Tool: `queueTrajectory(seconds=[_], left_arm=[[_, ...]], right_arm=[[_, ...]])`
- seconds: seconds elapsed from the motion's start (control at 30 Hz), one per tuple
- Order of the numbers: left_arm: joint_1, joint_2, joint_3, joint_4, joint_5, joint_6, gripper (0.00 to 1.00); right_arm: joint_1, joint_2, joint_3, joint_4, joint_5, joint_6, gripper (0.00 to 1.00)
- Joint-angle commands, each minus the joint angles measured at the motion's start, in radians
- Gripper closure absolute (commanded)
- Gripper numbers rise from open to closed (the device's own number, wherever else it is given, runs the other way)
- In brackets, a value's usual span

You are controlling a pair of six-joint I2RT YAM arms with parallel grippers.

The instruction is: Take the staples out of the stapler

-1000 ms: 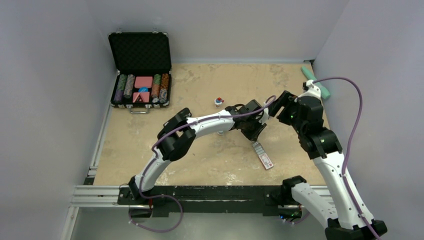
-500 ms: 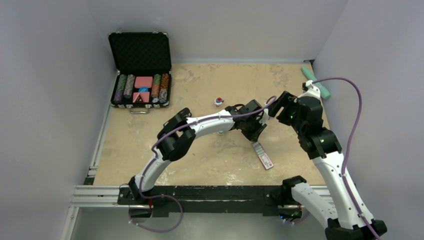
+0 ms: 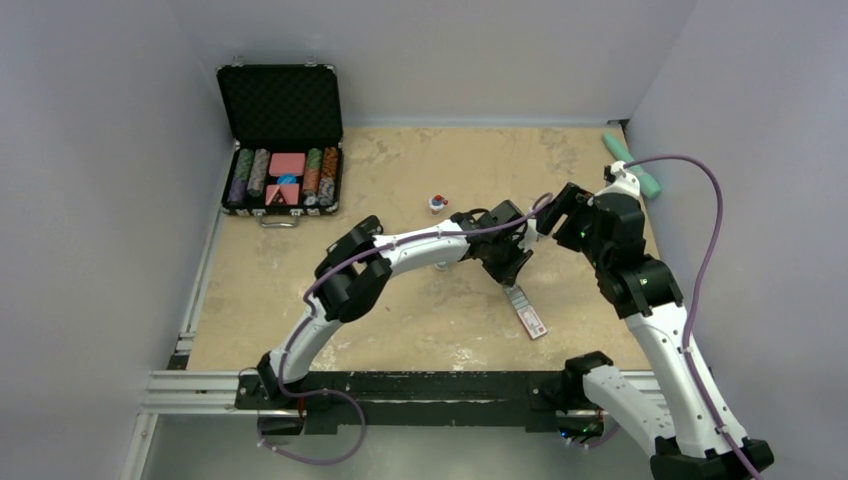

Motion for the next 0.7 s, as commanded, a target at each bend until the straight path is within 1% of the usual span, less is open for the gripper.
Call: queueTrajectory(seconds=[0.0, 0.27, 0.53, 0.6, 0.67], left_arm=[[-0.004, 0.016, 0.009, 0.003, 0.017, 0.02, 0.73], [-0.005, 0.038, 0.022, 0.002, 0.004, 0.02, 0.74], [-0.005, 0.022, 0.009, 0.013, -0.011, 0.017, 0.8], [-0.006, 0.016, 0.004, 0.017, -0.011, 0.014, 0.84], [-0.005, 0.009, 0.001, 0.017, -0.011, 0.01, 0.93]], right_arm=[[-0.001, -0.012, 0.0, 0.032, -0.012, 0.012, 0.28], [-0.002, -0.018, 0.001, 0.03, -0.013, 0.013, 0.28], [-0.001, -0.025, -0.004, 0.027, -0.018, 0.013, 0.28], [-0.002, -0.025, -0.003, 0.026, -0.016, 0.012, 0.28], [-0.002, -0.024, -0.003, 0.027, -0.017, 0.012, 0.28]])
